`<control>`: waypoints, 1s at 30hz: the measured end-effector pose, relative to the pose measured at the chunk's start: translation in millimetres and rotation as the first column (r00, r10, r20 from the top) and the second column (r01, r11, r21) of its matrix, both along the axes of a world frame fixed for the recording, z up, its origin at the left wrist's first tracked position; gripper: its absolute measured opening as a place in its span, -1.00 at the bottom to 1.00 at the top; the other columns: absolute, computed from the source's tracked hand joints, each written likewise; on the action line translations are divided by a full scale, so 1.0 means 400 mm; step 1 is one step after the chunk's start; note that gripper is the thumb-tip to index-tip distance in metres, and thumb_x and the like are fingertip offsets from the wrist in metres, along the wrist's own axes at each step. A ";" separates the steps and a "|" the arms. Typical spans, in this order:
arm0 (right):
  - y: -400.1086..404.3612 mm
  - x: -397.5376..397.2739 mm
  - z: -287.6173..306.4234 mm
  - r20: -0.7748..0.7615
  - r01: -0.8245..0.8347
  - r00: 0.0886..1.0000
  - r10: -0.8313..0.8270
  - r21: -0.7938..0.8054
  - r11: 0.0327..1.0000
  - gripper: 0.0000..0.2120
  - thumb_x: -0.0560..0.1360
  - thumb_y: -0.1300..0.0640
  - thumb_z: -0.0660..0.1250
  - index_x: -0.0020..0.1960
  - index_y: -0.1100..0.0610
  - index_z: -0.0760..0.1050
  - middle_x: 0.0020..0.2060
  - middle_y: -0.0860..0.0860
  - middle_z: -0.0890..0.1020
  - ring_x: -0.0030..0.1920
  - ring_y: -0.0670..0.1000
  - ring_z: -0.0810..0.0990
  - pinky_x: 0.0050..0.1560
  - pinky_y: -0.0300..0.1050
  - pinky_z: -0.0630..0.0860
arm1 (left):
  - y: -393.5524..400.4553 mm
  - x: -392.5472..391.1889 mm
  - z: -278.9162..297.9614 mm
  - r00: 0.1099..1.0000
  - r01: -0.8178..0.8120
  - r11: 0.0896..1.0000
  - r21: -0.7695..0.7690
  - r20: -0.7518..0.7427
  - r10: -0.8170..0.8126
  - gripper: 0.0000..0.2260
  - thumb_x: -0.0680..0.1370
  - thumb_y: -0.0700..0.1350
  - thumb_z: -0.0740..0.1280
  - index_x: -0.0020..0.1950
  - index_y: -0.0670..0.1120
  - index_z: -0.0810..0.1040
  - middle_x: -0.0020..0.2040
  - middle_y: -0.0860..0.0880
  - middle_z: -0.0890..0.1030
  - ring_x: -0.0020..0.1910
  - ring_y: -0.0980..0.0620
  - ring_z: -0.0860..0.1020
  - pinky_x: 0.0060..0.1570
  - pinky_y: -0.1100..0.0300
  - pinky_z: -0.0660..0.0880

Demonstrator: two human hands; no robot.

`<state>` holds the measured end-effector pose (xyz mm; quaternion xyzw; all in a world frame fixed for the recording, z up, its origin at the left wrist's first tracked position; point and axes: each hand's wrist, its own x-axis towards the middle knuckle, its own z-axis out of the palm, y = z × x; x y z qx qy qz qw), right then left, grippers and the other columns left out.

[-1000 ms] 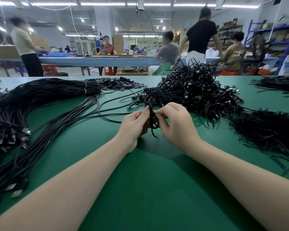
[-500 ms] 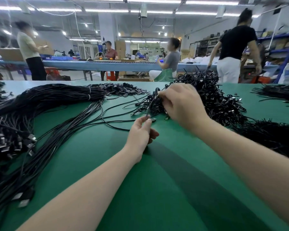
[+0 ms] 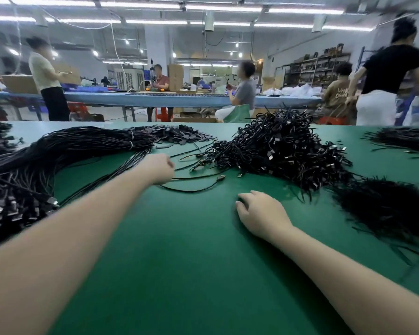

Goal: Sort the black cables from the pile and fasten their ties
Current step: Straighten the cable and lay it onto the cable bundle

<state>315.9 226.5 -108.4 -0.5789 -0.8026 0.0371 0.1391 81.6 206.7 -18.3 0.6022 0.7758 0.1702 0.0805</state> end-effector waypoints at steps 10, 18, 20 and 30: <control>0.001 0.010 0.003 -0.064 -0.034 0.997 0.040 0.093 0.995 -0.66 0.58 -0.06 0.09 0.23 0.03 0.51 0.17 -0.01 0.56 0.21 0.06 0.49 0.14 -0.05 0.39 | -0.229 -0.286 -0.023 0.865 -0.252 0.900 -0.355 -0.500 0.045 -0.63 0.52 0.17 0.32 0.17 -0.06 0.58 0.08 -0.02 0.65 0.01 0.02 0.63 -0.02 0.27 0.53; -0.008 0.012 0.012 -0.090 -0.026 0.995 0.033 0.081 0.996 -0.68 0.57 -0.04 0.11 0.20 0.02 0.53 0.14 -0.01 0.58 0.14 0.06 0.52 0.06 -0.08 0.40 | -0.267 -0.304 -0.016 0.920 -0.348 0.866 -0.359 -0.310 0.241 -0.71 0.54 0.04 0.36 -0.12 -0.20 0.60 -0.41 -0.07 0.61 -0.49 -0.01 0.52 -0.44 0.18 0.52; -0.008 0.011 0.014 -0.092 -0.023 0.995 0.030 0.084 0.996 -0.68 0.57 -0.04 0.12 0.19 0.02 0.53 0.11 -0.02 0.59 0.11 0.07 0.53 -0.01 -0.10 0.39 | -0.263 -0.304 -0.007 0.935 -0.350 0.873 -0.339 -0.181 0.305 -0.71 0.61 -0.06 0.25 -0.18 -0.25 0.52 -0.49 -0.09 0.57 -0.58 -0.02 0.48 -0.54 0.24 0.43; -0.015 0.008 0.013 -0.119 -0.019 0.992 0.030 0.089 0.996 -0.61 0.57 -0.02 0.15 0.36 0.02 0.42 0.29 0.03 0.52 0.27 0.08 0.47 0.17 -0.07 0.39 | -0.112 -0.182 0.265 0.808 -0.171 0.978 0.116 0.585 0.072 -0.81 0.66 -0.13 0.09 -0.10 -0.12 0.42 -0.42 0.02 0.33 -0.62 0.15 0.26 -0.68 0.32 0.21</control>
